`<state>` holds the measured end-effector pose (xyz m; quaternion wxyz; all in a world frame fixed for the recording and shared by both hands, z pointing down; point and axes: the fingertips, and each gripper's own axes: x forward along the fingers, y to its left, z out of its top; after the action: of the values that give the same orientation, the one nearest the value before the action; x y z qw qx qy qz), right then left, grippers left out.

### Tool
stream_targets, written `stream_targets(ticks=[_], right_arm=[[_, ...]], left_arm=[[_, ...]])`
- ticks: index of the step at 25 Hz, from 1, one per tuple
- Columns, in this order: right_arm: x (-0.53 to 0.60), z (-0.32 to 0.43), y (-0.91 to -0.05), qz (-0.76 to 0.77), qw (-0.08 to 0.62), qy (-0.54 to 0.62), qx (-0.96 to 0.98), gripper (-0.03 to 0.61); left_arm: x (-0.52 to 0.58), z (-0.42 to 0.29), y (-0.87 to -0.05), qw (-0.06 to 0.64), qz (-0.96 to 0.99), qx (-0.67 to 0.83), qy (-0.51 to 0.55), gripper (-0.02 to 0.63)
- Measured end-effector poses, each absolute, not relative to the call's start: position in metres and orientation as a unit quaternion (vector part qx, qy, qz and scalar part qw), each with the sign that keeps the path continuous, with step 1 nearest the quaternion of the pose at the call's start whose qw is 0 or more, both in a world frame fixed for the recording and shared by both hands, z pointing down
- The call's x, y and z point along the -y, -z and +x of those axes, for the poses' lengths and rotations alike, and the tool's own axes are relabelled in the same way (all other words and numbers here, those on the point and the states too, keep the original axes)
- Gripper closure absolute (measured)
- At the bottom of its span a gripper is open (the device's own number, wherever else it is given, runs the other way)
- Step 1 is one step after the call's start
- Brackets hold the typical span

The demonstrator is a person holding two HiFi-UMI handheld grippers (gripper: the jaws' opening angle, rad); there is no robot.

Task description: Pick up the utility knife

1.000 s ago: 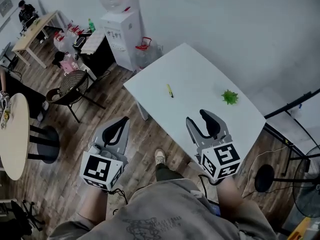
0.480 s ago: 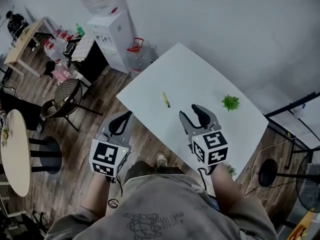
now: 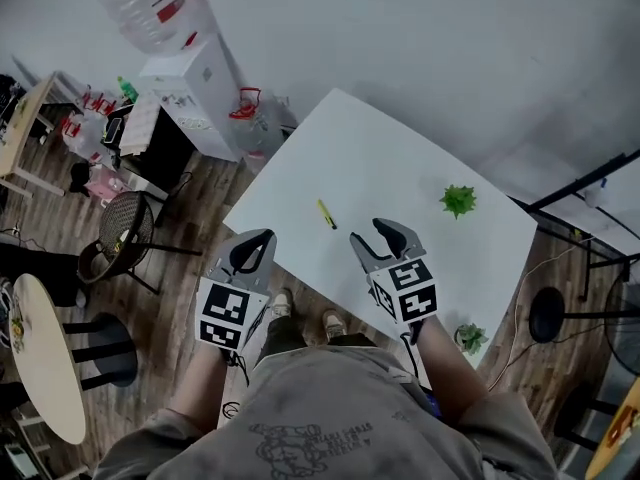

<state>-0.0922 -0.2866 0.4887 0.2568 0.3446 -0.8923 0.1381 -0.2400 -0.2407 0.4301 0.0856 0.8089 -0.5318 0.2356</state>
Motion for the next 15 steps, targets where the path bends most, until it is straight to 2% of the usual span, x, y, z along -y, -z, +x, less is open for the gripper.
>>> stream_targets(ticks=[15], right_arm=[[0.315, -0.130, -0.558, 0.423, 0.312, -0.205, 0.825, 0.359]], left_arm=[[0.320, -0.264, -0.491, 0.091, 0.869, 0.401, -0.274, 0.613]])
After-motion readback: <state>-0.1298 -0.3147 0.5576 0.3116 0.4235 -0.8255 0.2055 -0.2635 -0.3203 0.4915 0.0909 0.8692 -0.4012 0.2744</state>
